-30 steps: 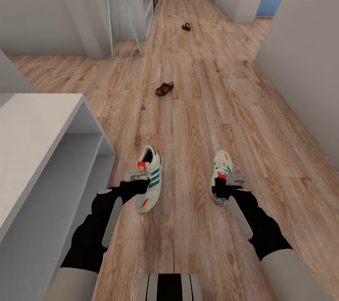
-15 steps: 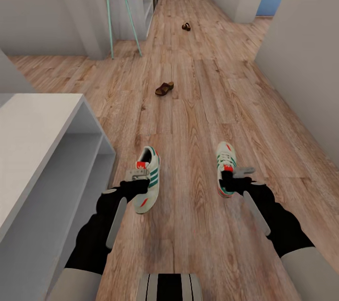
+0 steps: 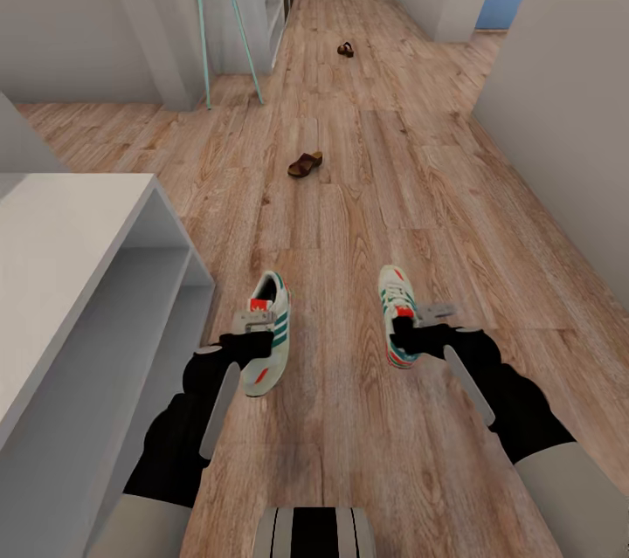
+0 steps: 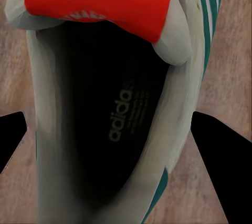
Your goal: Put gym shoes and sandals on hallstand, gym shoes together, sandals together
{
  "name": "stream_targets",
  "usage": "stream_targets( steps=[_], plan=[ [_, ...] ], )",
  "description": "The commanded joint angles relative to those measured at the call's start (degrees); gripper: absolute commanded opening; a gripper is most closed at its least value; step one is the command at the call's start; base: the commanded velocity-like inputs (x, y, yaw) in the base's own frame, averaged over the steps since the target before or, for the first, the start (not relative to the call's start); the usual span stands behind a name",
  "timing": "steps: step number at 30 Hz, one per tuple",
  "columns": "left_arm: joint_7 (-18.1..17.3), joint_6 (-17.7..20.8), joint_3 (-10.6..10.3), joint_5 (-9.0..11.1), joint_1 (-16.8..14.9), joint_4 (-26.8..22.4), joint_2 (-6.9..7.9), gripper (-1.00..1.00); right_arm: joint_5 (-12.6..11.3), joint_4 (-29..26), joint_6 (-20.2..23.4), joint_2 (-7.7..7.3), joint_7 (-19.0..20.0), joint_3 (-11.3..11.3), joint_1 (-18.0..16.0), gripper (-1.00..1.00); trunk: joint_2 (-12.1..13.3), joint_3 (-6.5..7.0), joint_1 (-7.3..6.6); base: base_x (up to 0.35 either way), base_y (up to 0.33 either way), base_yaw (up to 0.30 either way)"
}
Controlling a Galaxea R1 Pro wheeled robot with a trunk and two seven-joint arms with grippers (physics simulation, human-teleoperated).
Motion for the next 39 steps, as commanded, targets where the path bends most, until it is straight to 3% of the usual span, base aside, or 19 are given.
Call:
stream_targets(
  steps=[1, 6, 12, 20, 34, 39],
  plan=[
    [1.0, 0.1, -0.5, 0.5, 0.1, 0.0, 0.00, -1.00, 0.2, 0.0, 0.0, 0.05, 0.2, 0.1, 0.0, -1.00, 0.0, 0.00, 0.00, 0.000, 0.000, 0.000],
    [4.0, 0.1, -3.8, 3.9, 0.4, 0.0, 0.00, -1.00, 0.1, 0.0, 0.1, 0.13, 1.0, 0.3, 0.0, -1.00, 0.0, 0.00, 0.00, 0.000, 0.000, 0.000],
    [5.8, 0.1, -6.9, 5.5, 0.5, 0.0, 0.00, -1.00, -0.1, 0.0, 0.2, 0.12, 1.2, 0.3, 0.1, -1.00, 0.0, 0.00, 0.00, 0.000, -0.007, 0.000],
    [9.2, 0.0, -8.4, 6.4, 0.5, 0.3, 0.00, -1.00, 0.0, -0.1, 0.1, 0.20, 0.3, -0.4, 0.3, -1.00, 0.0, 0.00, 0.00, 0.000, -0.176, 0.000],
    [10.1, 0.1, -10.1, 6.6, 0.5, -0.1, 0.00, -1.00, 0.0, -0.1, -0.1, 0.31, -2.6, -1.7, 0.3, -1.00, 0.0, 0.00, 0.00, 0.000, -0.285, 0.000],
    [10.1, 0.2, -10.2, 6.6, 0.5, -0.2, 0.00, -1.00, 0.1, -0.3, -0.1, 1.06, -2.9, -1.6, 0.4, -1.00, 0.0, 0.00, 0.00, 0.000, -0.265, 0.000]
  ],
)
